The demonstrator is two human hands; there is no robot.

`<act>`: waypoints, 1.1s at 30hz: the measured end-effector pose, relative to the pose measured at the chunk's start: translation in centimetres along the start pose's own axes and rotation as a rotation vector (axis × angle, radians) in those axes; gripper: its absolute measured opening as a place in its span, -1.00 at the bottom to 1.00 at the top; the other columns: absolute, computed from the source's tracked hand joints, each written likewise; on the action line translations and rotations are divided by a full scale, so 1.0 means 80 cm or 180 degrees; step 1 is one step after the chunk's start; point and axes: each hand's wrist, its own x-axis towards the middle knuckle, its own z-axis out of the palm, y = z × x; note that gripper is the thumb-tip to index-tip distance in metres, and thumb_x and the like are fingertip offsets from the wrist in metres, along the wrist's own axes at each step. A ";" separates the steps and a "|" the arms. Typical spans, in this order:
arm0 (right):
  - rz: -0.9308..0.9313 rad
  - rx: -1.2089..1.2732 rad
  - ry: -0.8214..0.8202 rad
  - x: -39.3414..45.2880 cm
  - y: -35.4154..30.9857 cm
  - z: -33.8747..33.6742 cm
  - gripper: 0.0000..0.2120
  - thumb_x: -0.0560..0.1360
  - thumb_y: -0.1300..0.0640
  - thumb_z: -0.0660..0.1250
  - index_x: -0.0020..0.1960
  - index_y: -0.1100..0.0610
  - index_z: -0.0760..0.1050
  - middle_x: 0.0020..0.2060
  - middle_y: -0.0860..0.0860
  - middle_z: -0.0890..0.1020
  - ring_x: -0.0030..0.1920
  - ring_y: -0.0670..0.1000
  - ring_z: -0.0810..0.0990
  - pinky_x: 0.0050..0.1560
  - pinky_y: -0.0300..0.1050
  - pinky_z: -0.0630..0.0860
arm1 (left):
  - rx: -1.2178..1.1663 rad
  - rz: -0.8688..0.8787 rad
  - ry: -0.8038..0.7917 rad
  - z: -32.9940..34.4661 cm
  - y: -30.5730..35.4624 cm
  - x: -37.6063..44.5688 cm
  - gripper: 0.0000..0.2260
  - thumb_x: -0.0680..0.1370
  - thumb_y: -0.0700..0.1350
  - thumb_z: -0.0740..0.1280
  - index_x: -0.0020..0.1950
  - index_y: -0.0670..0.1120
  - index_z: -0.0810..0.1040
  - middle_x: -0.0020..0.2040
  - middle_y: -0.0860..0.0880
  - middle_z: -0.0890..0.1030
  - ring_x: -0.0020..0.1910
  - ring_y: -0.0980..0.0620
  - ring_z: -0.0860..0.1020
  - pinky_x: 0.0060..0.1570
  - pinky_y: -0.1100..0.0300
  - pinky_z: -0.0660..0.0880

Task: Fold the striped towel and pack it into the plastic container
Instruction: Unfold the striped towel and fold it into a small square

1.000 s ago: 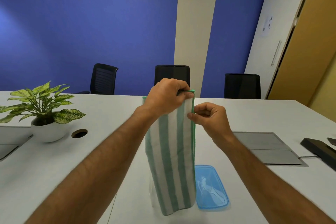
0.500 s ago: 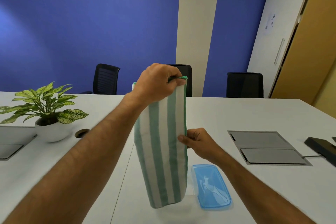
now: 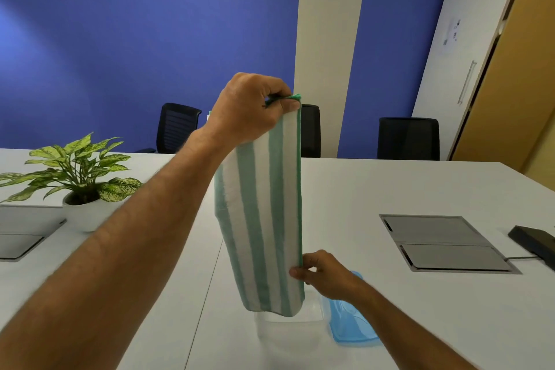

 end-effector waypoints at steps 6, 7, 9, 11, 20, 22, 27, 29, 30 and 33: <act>0.0153 -0.0234 -0.0111 -0.004 0.025 0.016 0.02 0.08 -0.64 0.08 0.15 0.11 0.64 0.09 0.04 0.68 0.07 0.06 0.64 0.17 0.02 0.56 | 0.0047 0.0072 0.0079 -0.009 0.002 0.004 -0.78 0.49 0.08 0.42 -0.08 -0.06 0.72 -0.25 0.00 0.71 -0.32 -0.03 0.59 -0.24 0.08 0.56; 0.0175 -0.0215 -0.0120 -0.004 0.030 0.018 0.02 0.08 -0.64 0.09 0.16 0.11 0.64 0.09 0.04 0.69 0.07 0.06 0.64 0.17 0.03 0.57 | 0.0081 0.0099 0.0076 -0.012 0.001 0.004 -0.78 0.49 0.07 0.42 -0.08 -0.07 0.72 -0.24 0.00 0.71 -0.31 -0.02 0.59 -0.23 0.09 0.56; 0.0227 -0.0178 -0.0154 -0.007 0.039 0.019 -0.07 0.15 -0.59 0.15 0.14 0.11 0.65 0.06 0.05 0.70 0.05 0.06 0.66 0.17 0.06 0.57 | 0.0132 0.0109 0.0085 -0.017 -0.002 0.005 -0.80 0.50 0.04 0.43 -0.07 -0.08 0.72 -0.22 0.01 0.71 -0.31 0.07 0.58 -0.21 0.15 0.55; 0.0285 -0.0137 -0.0127 -0.010 0.047 0.019 -0.24 0.24 -0.52 0.25 0.08 0.08 0.68 0.01 0.08 0.72 0.03 0.11 0.67 0.15 0.11 0.57 | 0.0127 0.0069 0.0115 -0.023 -0.008 0.006 -0.83 0.50 0.01 0.44 -0.07 -0.08 0.72 -0.26 0.06 0.66 -0.37 0.22 0.52 -0.24 0.34 0.47; 0.0481 0.0545 0.0175 -0.015 0.093 0.006 -0.34 -0.06 -0.47 0.48 -0.19 0.00 0.73 -0.14 0.09 0.76 -0.06 0.13 0.72 0.12 0.12 0.59 | 0.0108 -0.0178 0.0245 -0.042 -0.037 0.001 -0.82 0.51 -0.03 0.45 -0.07 -0.13 0.72 -0.37 0.20 0.51 -0.40 0.36 0.46 -0.36 0.55 0.30; 0.0458 0.0670 0.0284 -0.019 0.093 -0.002 -0.43 0.04 -0.30 0.58 -0.16 0.11 0.74 -0.15 0.10 0.76 -0.08 0.10 0.73 0.12 0.14 0.61 | 0.0113 -0.0264 0.0300 -0.044 -0.047 -0.003 -0.82 0.51 -0.04 0.45 -0.08 -0.15 0.72 -0.38 0.22 0.49 -0.41 0.36 0.46 -0.36 0.54 0.30; 0.0412 0.0862 0.0710 -0.033 0.101 -0.026 -0.52 0.06 -0.15 0.66 -0.22 0.16 0.69 -0.25 0.15 0.73 -0.19 0.10 0.71 -0.04 0.13 0.64 | 0.0152 -0.0531 0.0387 -0.045 -0.080 -0.020 -0.80 0.50 -0.02 0.46 -0.09 -0.15 0.71 -0.31 -0.01 0.57 -0.38 0.32 0.50 -0.32 0.54 0.32; 0.0479 0.0924 0.0889 -0.039 0.106 -0.035 -0.53 0.08 -0.05 0.69 -0.18 0.18 0.61 -0.39 0.08 0.67 -0.30 0.08 0.65 -0.16 0.05 0.60 | 0.0178 -0.0679 0.0378 -0.044 -0.098 -0.031 -0.79 0.50 0.00 0.46 -0.10 -0.14 0.70 -0.30 -0.01 0.59 -0.38 0.19 0.50 -0.32 0.53 0.32; 0.0516 0.0937 0.0945 -0.042 0.106 -0.039 -0.60 0.17 0.09 0.67 -0.12 0.19 0.57 -0.45 0.05 0.62 -0.35 0.05 0.61 -0.19 0.02 0.55 | 0.0179 -0.0762 0.0381 -0.044 -0.106 -0.036 -0.79 0.50 0.01 0.46 -0.11 -0.14 0.70 -0.31 0.00 0.58 -0.37 0.16 0.48 -0.32 0.52 0.32; 0.0484 0.1043 0.0912 -0.046 0.111 -0.050 -0.78 0.36 0.30 0.53 -0.01 0.20 0.63 -0.42 0.03 0.65 -0.29 0.04 0.63 -0.13 0.05 0.57 | 0.0181 -0.0993 0.0364 -0.041 -0.128 -0.053 -0.80 0.50 0.02 0.45 -0.12 -0.12 0.67 -0.36 0.12 0.53 -0.38 0.27 0.49 -0.34 0.49 0.32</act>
